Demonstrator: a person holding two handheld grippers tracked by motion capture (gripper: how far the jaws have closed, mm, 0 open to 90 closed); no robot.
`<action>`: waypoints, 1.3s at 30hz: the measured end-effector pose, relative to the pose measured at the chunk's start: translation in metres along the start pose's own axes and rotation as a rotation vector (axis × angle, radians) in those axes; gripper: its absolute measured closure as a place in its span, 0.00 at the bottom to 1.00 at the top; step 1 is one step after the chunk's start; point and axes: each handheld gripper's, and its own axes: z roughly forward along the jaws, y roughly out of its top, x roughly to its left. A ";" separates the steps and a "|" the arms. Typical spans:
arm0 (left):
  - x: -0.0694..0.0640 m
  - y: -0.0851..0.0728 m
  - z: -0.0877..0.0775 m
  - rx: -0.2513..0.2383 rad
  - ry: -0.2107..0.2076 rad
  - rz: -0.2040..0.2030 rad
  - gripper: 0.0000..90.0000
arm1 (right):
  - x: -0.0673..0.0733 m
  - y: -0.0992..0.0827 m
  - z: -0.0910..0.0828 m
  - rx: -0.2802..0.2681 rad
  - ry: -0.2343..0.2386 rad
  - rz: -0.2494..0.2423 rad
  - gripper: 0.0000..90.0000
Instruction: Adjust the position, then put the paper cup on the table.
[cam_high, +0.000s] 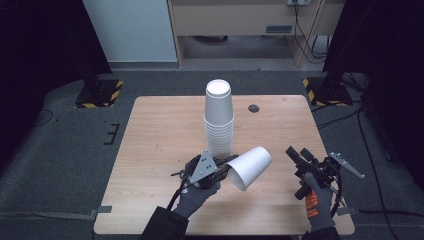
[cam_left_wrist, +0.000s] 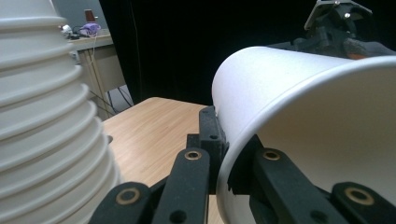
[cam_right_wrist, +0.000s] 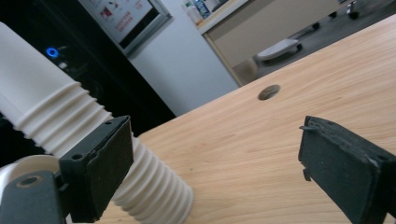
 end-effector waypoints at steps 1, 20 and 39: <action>0.001 0.000 -0.004 0.002 0.002 0.000 0.96 | -0.001 0.000 0.000 0.001 -0.009 -0.005 0.12; 0.022 -0.015 -0.059 0.037 0.039 -0.042 0.96 | -0.009 -0.003 0.001 0.049 -0.102 -0.128 0.12; 0.046 -0.031 -0.115 0.081 0.168 -0.081 0.96 | -0.015 -0.012 0.007 0.166 -0.185 -0.297 0.12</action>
